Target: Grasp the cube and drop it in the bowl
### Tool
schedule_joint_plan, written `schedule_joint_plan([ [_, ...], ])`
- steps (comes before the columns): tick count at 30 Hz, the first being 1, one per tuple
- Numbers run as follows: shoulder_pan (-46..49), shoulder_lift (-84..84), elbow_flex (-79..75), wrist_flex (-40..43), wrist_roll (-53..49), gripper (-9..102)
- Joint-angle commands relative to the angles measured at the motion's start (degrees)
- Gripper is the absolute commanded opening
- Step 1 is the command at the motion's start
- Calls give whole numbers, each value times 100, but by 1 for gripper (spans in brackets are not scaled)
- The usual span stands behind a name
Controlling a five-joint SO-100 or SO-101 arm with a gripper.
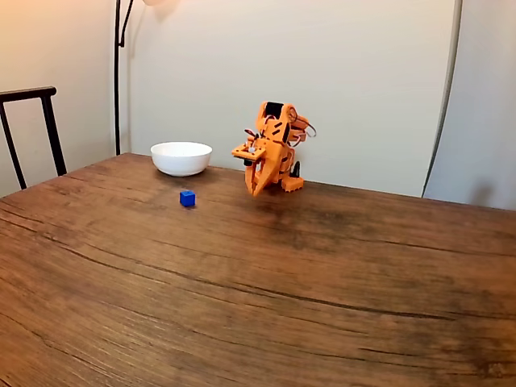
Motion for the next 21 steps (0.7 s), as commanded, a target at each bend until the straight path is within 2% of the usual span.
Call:
schedule_joint_plan([
  [1,26,-35,-18,44,-44,0],
  [11,-18,-26,-229,-1230,18,0],
  [21,694,-26,-1046,-1310,0,0],
])
